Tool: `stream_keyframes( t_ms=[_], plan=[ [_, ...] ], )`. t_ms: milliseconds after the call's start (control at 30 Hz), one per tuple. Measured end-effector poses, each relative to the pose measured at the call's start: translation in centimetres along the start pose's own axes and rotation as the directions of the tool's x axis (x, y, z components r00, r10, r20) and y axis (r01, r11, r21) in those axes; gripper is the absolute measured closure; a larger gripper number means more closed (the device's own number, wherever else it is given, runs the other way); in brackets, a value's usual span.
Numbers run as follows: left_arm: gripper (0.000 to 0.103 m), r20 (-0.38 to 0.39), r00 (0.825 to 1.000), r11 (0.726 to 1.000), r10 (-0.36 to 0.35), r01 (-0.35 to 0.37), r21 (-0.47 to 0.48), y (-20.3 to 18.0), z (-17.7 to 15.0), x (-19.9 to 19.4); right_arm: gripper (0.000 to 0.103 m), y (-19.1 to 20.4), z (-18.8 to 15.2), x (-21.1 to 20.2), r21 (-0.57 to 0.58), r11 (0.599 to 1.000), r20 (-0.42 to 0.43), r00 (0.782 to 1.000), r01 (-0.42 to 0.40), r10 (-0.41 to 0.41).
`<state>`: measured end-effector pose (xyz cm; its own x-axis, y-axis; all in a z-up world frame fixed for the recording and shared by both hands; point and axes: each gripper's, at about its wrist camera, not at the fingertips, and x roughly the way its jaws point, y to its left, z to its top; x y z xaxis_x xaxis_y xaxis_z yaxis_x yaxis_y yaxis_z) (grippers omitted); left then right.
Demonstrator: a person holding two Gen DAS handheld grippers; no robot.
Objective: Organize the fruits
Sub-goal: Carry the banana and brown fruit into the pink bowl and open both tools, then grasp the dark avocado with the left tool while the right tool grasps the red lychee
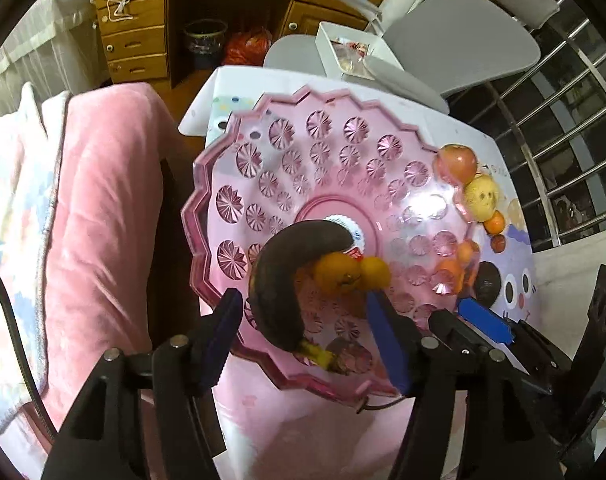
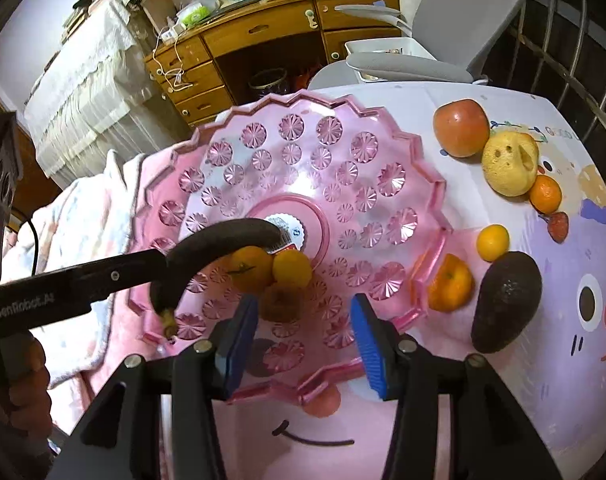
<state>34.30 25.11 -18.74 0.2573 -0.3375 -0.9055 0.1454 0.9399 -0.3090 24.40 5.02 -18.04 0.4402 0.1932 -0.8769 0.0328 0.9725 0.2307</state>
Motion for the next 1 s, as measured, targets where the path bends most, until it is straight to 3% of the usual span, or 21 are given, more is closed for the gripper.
stream_keyframes(
  t_ms=[200,300,567,733,867,1000],
  plan=[
    [0.036,0.010,1.000,1.000,-0.010,0.009,0.014,-1.8,-1.0,-2.2,0.054,-1.1,-0.1,-3.0,0.050,0.998,0.016,1.000,-0.027,0.026],
    [0.034,0.026,0.998,0.999,-0.049,0.048,0.025,-3.0,-1.9,-3.2,0.054,-2.1,-0.6,-4.3,0.079,0.996,0.013,1.000,-0.027,0.026],
    [0.026,0.056,0.997,0.996,-0.054,0.050,0.068,-7.4,-4.7,-5.8,0.054,-7.2,-1.7,-6.4,0.205,0.978,-0.050,0.997,-0.047,0.059],
    [0.024,0.058,0.998,0.999,-0.028,0.027,0.020,-10.3,-6.6,-6.0,0.054,-11.7,-2.2,-7.6,0.305,0.947,-0.098,0.986,-0.099,0.134],
    [0.023,0.052,0.999,1.000,-0.011,0.011,-0.015,-12.8,-8.2,-5.7,0.054,-15.2,-2.3,-8.3,0.354,0.932,-0.146,0.979,-0.085,0.145],
    [0.016,0.052,0.999,0.999,-0.006,0.009,-0.049,-15.8,-9.4,-5.1,0.054,-18.6,-2.1,-8.9,0.393,0.911,-0.178,0.962,-0.123,0.206]
  ],
)
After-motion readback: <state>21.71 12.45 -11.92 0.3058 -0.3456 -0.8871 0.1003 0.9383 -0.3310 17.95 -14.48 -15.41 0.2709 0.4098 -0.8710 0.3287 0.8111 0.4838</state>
